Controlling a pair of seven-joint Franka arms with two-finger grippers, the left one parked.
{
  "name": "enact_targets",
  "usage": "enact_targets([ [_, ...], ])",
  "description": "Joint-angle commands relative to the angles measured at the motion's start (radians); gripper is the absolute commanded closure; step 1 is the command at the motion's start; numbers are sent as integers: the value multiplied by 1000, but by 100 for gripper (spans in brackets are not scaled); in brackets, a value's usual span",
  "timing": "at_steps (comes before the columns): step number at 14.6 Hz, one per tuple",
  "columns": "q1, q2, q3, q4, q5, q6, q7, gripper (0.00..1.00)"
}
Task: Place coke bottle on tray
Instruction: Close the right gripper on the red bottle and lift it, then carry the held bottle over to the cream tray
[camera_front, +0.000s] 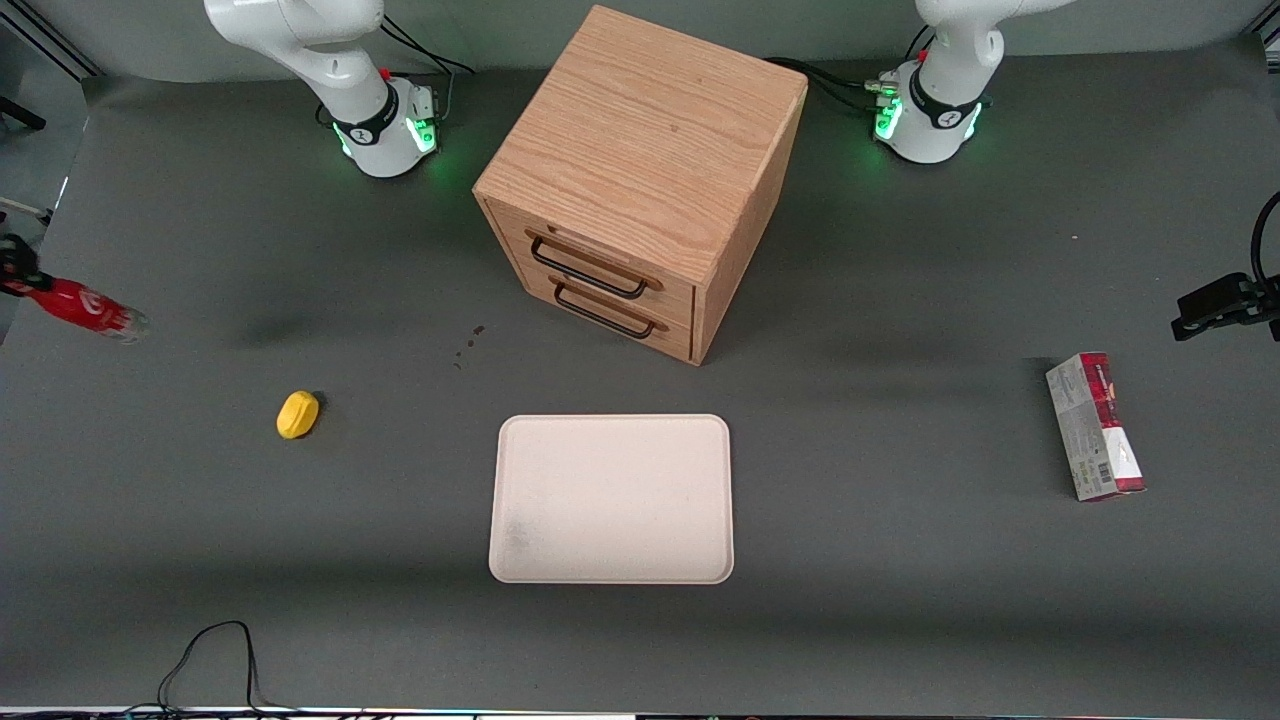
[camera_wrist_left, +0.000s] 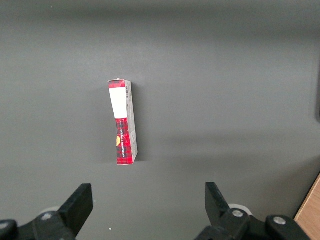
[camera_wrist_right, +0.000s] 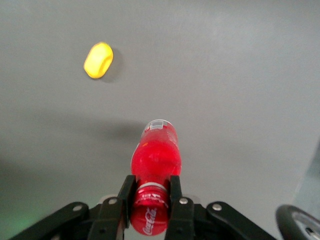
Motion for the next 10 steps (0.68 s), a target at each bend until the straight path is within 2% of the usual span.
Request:
enact_targets([
  [1, 30, 20, -5, 227, 17, -188, -29, 100],
  [3, 33, 20, 0, 337, 18, -282, -28, 100],
  [5, 76, 49, 4, 425, 34, -310, -25, 100],
  [8, 98, 176, 29, 590, 165, -351, -13, 100],
  [10, 98, 283, 122, 745, 184, -368, 39, 100],
])
